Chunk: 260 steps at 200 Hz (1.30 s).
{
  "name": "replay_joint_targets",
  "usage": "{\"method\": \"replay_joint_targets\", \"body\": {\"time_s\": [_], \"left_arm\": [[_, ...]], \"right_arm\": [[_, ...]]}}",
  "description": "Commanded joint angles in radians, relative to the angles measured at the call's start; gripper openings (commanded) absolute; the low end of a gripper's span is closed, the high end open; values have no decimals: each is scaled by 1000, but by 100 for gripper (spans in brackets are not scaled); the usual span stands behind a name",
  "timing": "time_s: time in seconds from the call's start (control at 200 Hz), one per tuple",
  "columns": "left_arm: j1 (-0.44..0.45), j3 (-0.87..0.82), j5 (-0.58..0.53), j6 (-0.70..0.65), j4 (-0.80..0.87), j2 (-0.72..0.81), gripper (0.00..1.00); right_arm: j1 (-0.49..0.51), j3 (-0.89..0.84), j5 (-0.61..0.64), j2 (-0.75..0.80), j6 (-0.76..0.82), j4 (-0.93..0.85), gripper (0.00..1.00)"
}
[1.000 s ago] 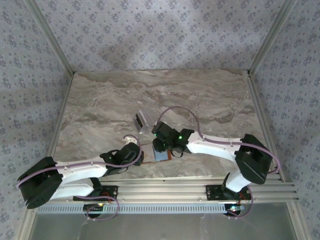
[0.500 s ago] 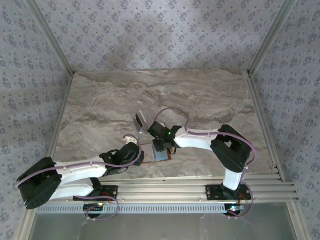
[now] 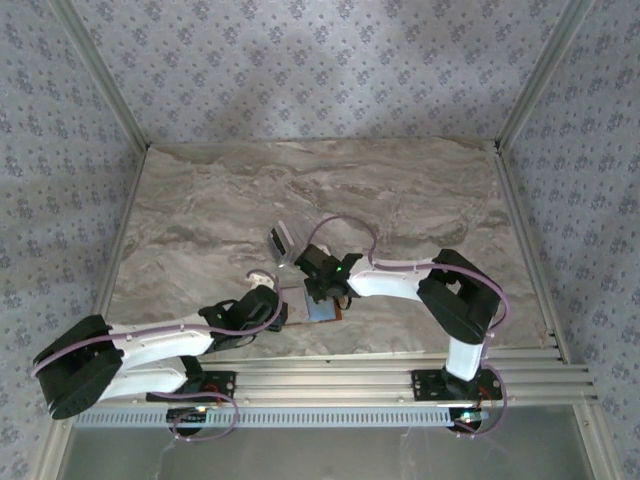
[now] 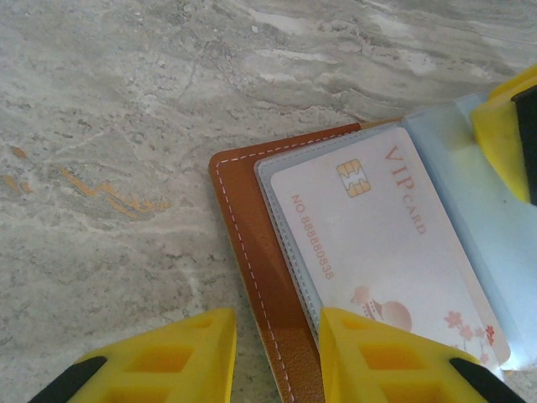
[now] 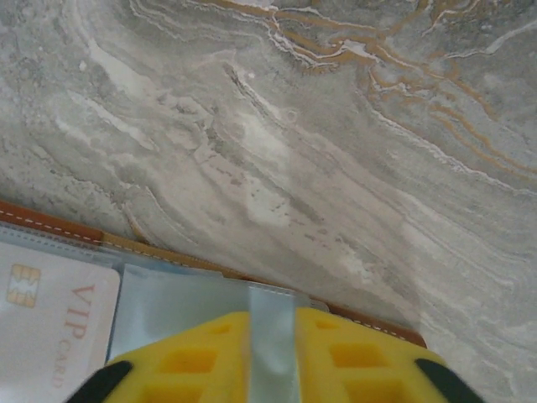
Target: Put the credit cards into the card holder
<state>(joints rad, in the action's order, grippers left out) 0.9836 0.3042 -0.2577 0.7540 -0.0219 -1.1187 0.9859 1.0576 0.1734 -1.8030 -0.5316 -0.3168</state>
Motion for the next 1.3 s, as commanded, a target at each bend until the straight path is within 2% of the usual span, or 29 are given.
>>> {"method": "replay_joint_targets", "body": {"time_s": [0.0, 0.22, 0.725, 1.294], "left_arm": [[0, -7, 2, 18, 16, 19, 32], [0, -18, 5, 20, 0, 8, 32], [1, -28, 11, 27, -20, -6, 31], [1, -31, 8, 25, -10, 14, 31]], "right_arm": [[5, -27, -17, -30, -9, -24, 15], [0, -3, -30, -6, 3, -43, 0], [-9, -9, -186, 99, 22, 39, 0], [15, -25, -377, 26, -19, 169, 1]]}}
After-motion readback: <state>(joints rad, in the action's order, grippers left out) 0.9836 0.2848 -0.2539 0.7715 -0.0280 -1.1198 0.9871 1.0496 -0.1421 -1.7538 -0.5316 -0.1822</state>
